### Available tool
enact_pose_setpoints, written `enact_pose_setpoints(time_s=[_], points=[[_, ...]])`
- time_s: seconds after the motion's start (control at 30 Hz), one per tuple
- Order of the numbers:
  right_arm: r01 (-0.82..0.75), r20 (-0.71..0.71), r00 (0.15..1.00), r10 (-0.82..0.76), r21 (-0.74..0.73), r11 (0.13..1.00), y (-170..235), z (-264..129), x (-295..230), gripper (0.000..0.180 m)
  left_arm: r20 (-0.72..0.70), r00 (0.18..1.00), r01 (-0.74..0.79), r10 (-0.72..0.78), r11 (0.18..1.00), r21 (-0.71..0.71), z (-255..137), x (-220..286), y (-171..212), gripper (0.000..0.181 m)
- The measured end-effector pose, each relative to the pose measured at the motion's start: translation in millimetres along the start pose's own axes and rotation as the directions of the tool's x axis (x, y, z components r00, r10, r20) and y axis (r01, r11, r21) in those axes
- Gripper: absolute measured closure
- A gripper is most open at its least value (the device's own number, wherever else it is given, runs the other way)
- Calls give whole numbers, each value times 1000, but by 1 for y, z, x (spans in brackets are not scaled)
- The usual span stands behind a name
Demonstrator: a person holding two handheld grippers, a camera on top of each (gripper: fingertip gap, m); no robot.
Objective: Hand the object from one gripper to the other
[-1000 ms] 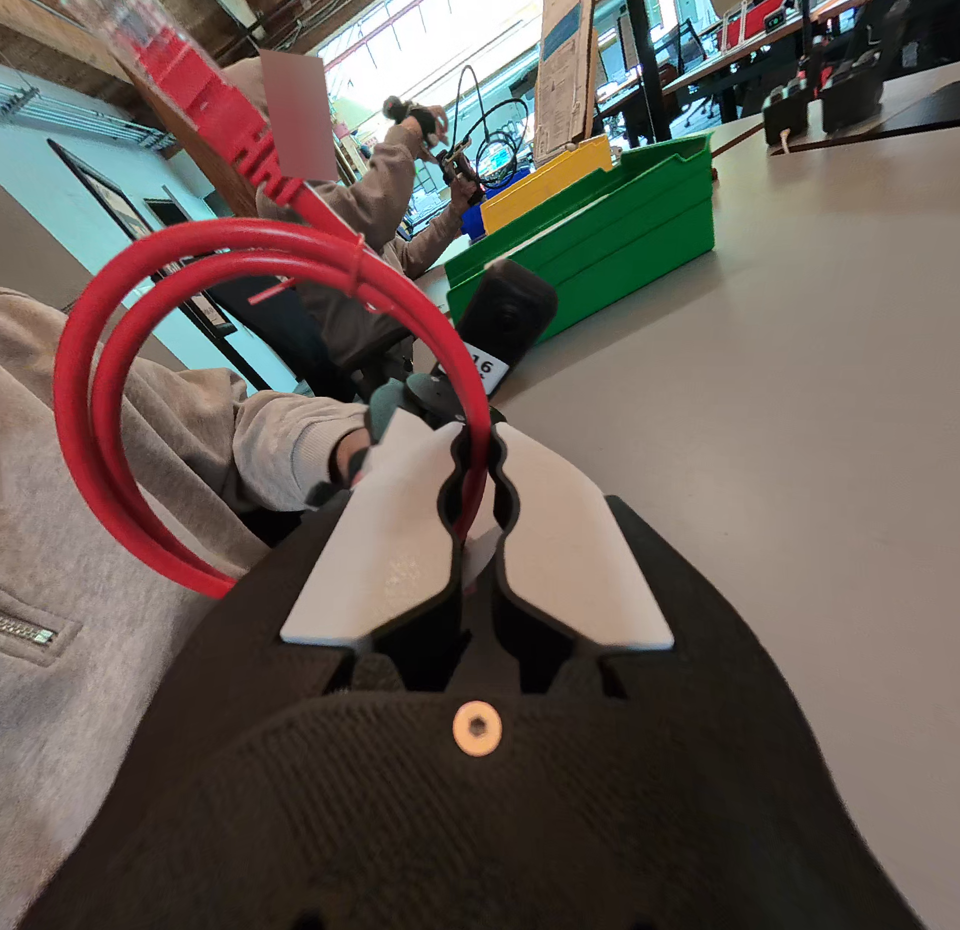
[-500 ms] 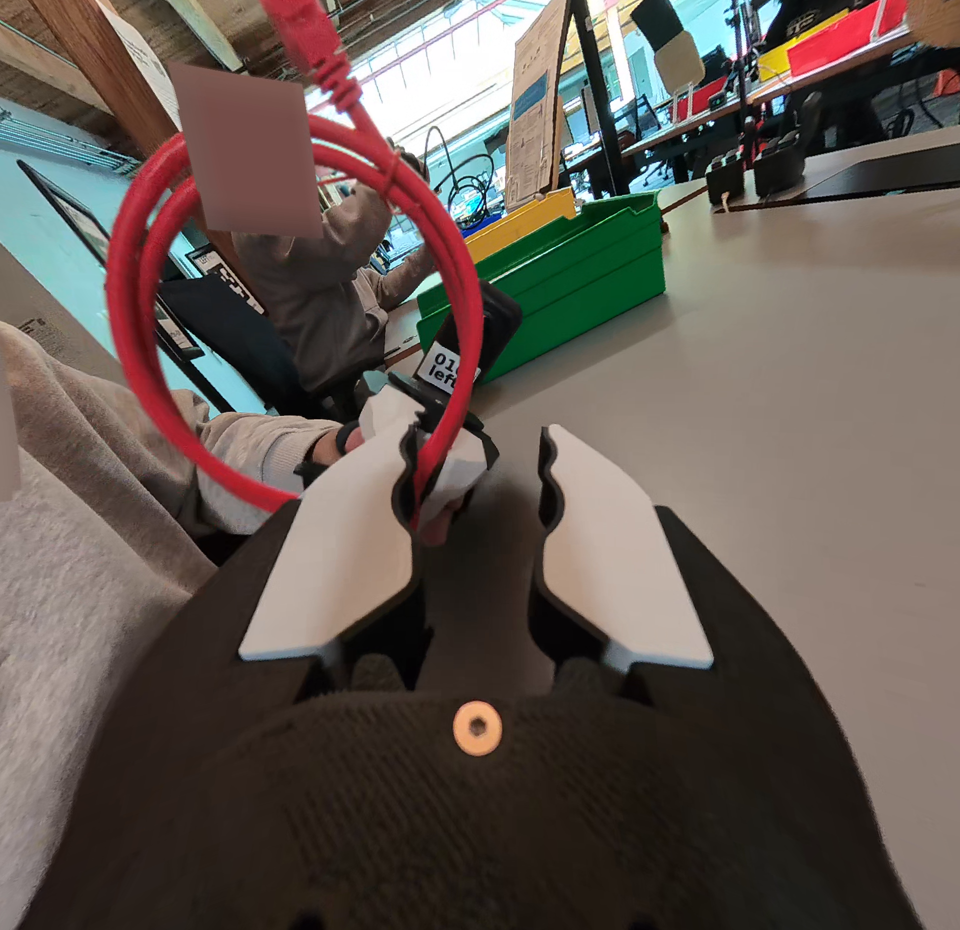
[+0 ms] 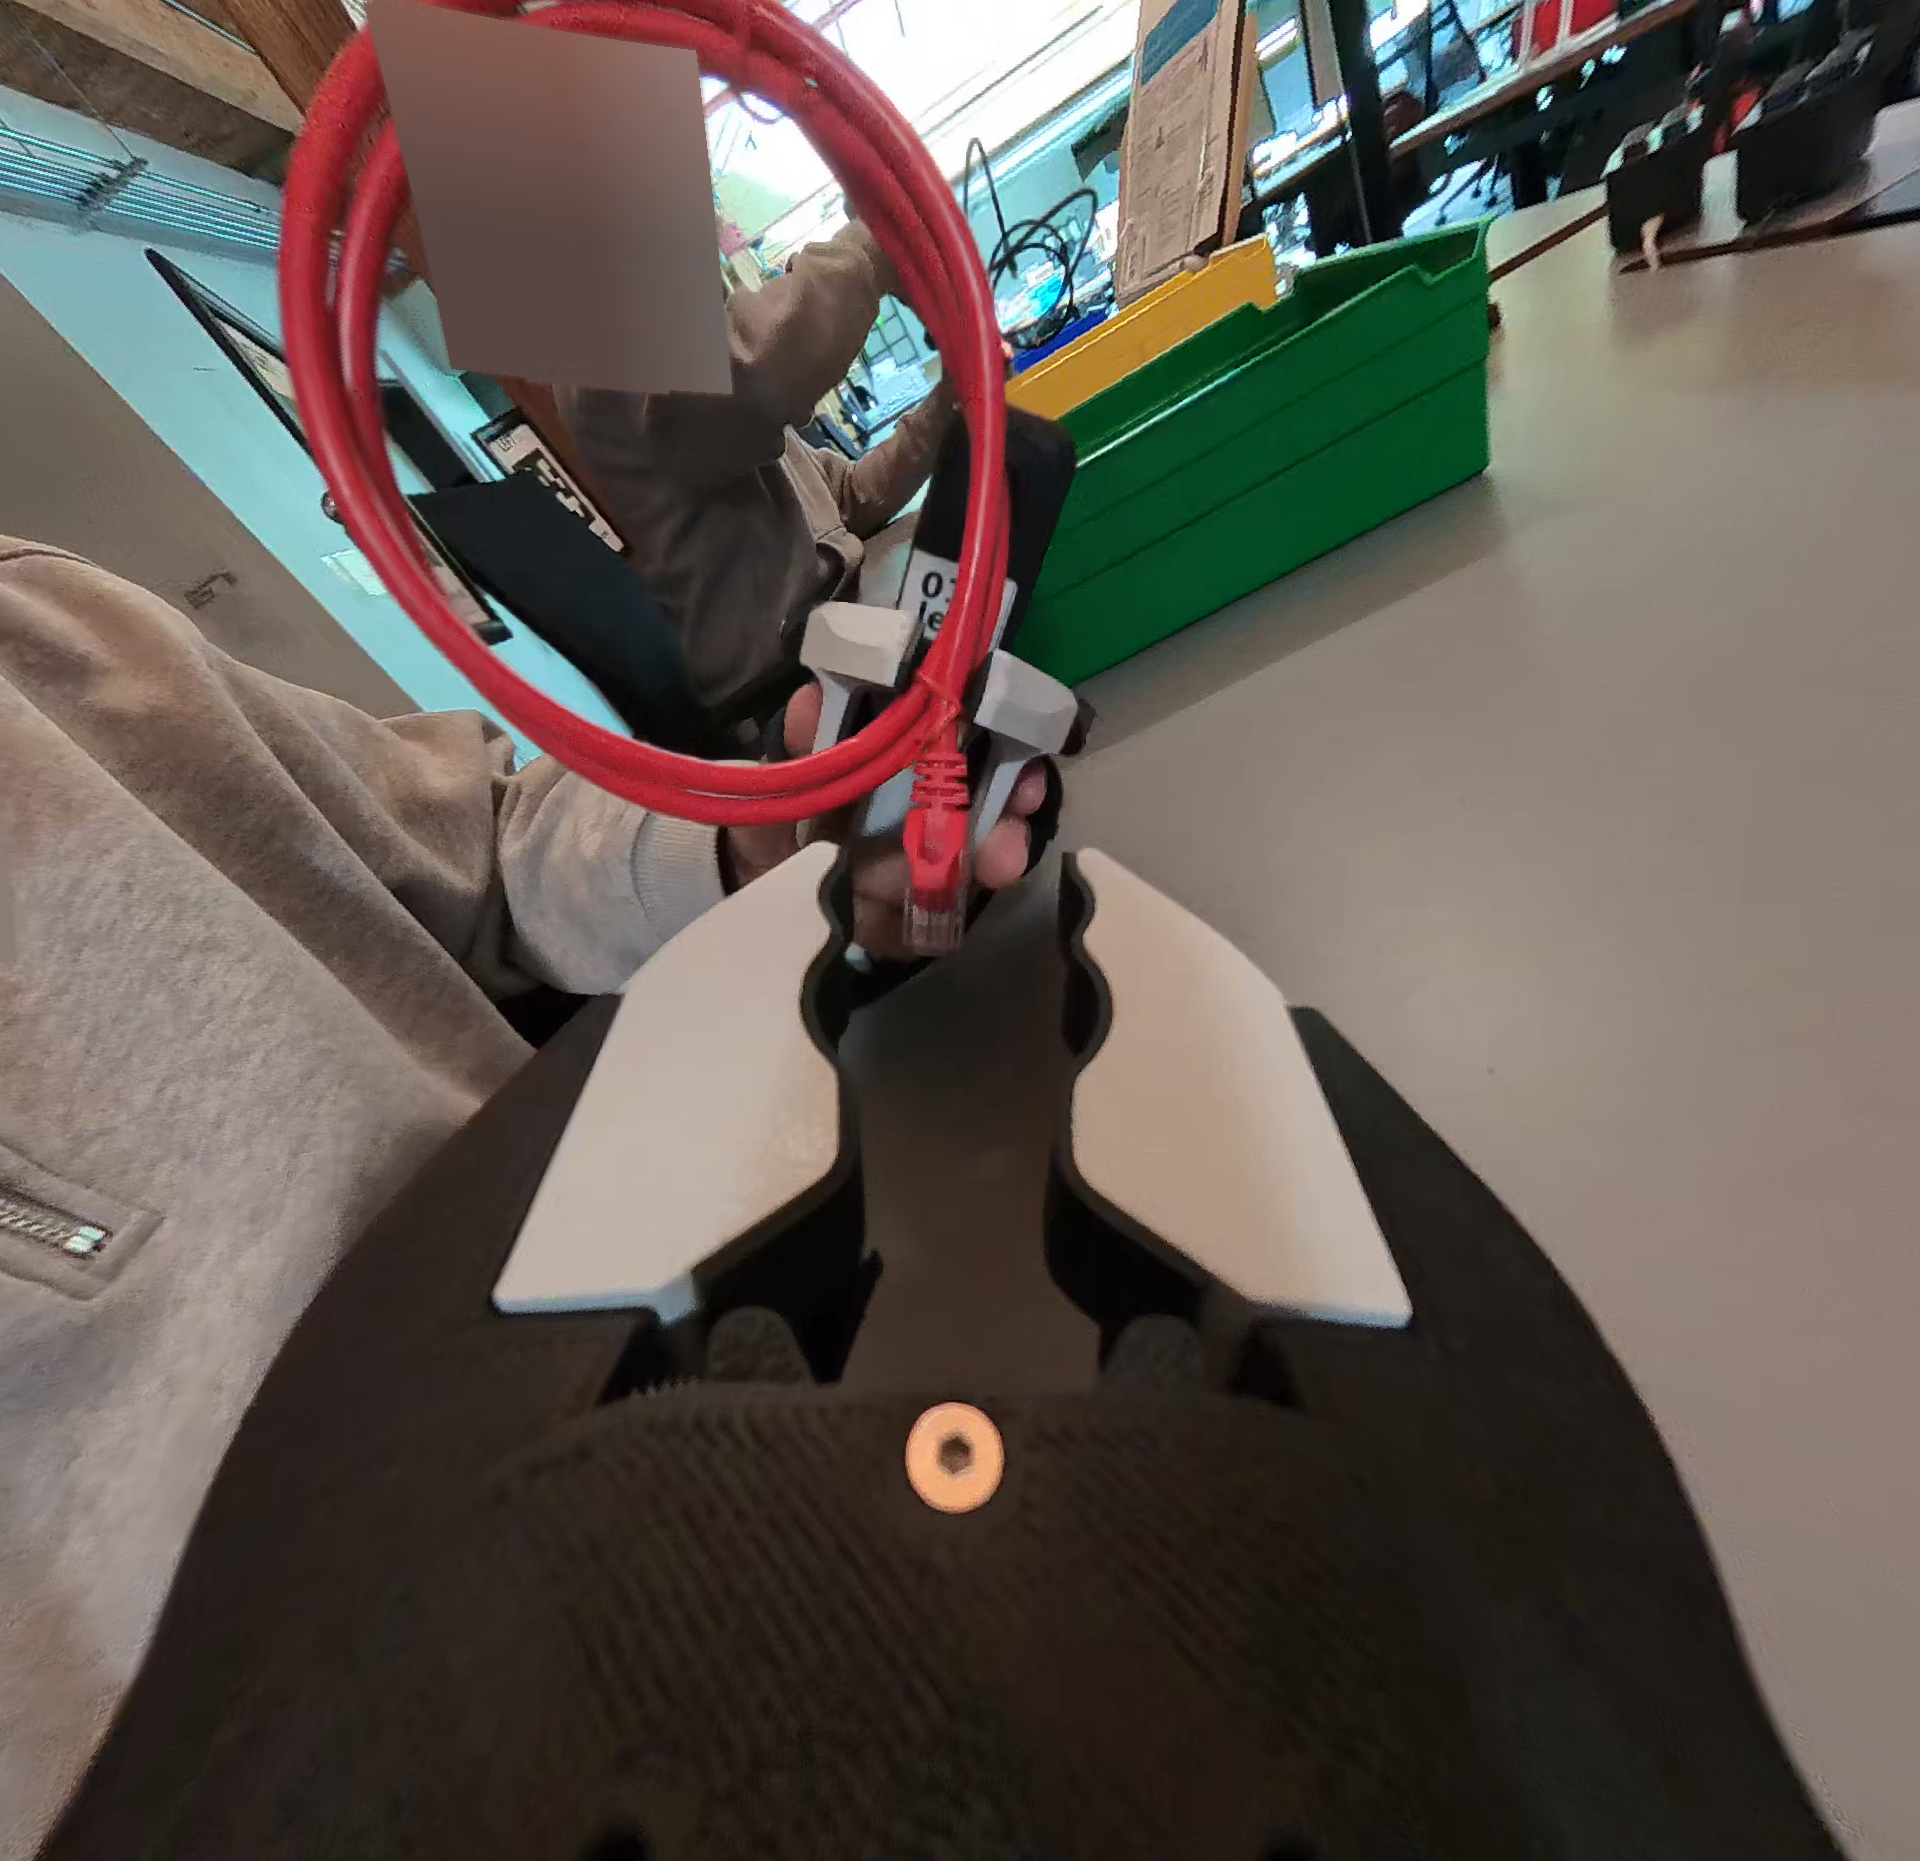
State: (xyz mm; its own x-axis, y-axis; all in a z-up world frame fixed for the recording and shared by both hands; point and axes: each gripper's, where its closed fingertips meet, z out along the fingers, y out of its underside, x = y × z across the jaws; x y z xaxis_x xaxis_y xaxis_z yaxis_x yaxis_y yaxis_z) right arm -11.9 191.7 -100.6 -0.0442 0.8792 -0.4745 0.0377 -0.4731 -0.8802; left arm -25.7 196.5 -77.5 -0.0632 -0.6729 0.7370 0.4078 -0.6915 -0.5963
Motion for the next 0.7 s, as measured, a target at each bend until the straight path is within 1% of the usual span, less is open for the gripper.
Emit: enact_pose_setpoints(time_s=[0.03, 0.17, 0.27, 0.37, 0.53, 0.63, 0.7], points=[[-16, 7, 1000, 16, -8, 1000, 2, 1, -1, 141, 6, 1000, -28, 28, 1000, -11, 0, 1, 1, 168], [-138, 60, 988, 140, -30, 990, 8, 5, -5, 138, 37, 987, -151, 154, 987, -59, 2, 2, 5, 168], [-242, 107, 964, 244, -29, 970, 9, 7, -9, 133, 54, 967, -242, 250, 962, -125, 4, 2, 11, 168], [-300, 129, 944, 304, -49, 953, 13, 9, -10, 128, 58, 944, -310, 325, 933, -183, 6, 2, 19, 168], [-313, 141, 935, 325, -101, 944, 22, 13, -13, 131, 52, 926, -350, 373, 903, -248, 12, 3, 32, 168], [-288, 135, 943, 304, -126, 949, 27, 15, -15, 138, 55, 927, -347, 371, 904, -249, 15, 3, 35, 168], [-282, 130, 946, 298, -127, 951, 28, 16, -15, 139, 61, 930, -339, 363, 909, -241, 16, 4, 36, 168]])
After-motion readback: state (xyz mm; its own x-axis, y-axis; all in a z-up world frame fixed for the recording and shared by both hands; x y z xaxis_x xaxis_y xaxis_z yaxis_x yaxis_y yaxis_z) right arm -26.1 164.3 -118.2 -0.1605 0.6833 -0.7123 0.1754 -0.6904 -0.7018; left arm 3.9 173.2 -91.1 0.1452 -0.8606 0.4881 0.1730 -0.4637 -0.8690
